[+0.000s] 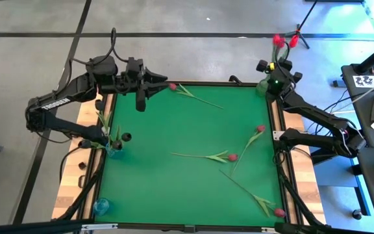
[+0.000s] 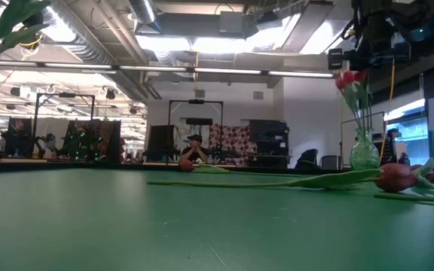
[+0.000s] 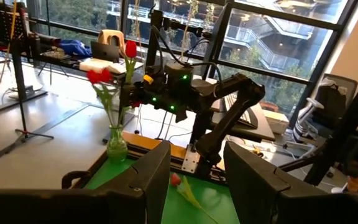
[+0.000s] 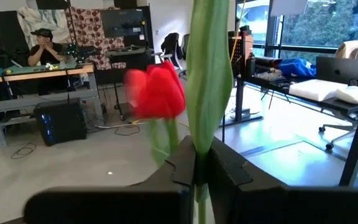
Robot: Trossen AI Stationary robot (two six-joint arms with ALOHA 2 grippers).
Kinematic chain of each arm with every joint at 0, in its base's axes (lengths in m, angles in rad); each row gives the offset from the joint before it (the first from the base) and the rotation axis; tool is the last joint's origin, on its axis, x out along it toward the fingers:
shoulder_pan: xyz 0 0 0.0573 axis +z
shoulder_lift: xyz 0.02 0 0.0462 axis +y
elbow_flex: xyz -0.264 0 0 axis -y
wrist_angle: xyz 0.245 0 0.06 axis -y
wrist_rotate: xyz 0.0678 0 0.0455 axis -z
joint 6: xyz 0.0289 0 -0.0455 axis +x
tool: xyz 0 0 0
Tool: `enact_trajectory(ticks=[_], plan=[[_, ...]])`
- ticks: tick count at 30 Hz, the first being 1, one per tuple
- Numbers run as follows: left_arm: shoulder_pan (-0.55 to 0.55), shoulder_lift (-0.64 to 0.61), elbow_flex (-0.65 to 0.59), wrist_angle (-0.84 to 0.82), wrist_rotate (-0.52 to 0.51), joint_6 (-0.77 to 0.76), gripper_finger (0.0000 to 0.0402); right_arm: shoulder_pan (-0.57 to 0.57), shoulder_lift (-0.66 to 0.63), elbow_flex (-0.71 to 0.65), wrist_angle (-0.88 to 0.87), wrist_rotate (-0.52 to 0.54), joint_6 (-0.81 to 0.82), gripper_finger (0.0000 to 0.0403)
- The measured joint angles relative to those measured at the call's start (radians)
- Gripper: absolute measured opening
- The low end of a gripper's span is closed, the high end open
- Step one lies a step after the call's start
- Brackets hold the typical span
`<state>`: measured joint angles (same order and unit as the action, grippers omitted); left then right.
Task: Sort flowers into vase by color
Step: Put the red tulip into the green vase
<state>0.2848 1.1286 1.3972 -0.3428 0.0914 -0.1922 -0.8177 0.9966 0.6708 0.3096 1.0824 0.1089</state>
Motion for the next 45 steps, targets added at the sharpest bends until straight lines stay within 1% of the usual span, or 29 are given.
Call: enact_trajectory(ticks=[8, 13, 21, 26, 30, 34, 36, 38, 45], plan=[[0.000, 0.000, 0.000, 0.000, 0.000, -0.010, 0.0147, 0.002, -0.001, 0.000, -0.004, -0.011, 0.013, 0.0034], [-0.007, 0.000, 0.000, 0.000, -0.001, -0.012, 0.0147, 0.043, -0.006, 0.000, -0.057, -0.020, 0.050, 0.0035], [-0.024, 0.000, 0.000, -0.001, -0.002, -0.011, 0.0147, 0.106, -0.006, 0.000, -0.152, -0.019, 0.134, 0.0011], [-0.047, 0.000, -0.001, -0.003, 0.000, -0.009, 0.0147, 0.133, -0.020, 0.000, -0.207, -0.010, 0.200, 0.0020], [-0.056, 0.000, -0.001, -0.006, -0.001, -0.007, 0.0147, 0.166, -0.051, 0.000, -0.257, 0.009, 0.204, 0.0010], [-0.057, 0.001, -0.001, -0.007, -0.001, -0.004, 0.0147, 0.199, -0.086, 0.000, -0.306, 0.053, 0.204, 0.0010], [-0.056, 0.001, -0.001, -0.005, -0.002, 0.003, 0.0147, 0.198, -0.100, 0.000, -0.325, 0.067, 0.206, 0.0016], [-0.056, 0.001, -0.001, 0.000, -0.003, 0.010, 0.0147, 0.196, -0.110, 0.000, -0.351, 0.059, 0.229, 0.0018], [-0.060, 0.001, -0.001, 0.006, -0.004, 0.012, 0.0147, 0.192, -0.104, 0.000, -0.420, 0.042, 0.294, 0.0014]])
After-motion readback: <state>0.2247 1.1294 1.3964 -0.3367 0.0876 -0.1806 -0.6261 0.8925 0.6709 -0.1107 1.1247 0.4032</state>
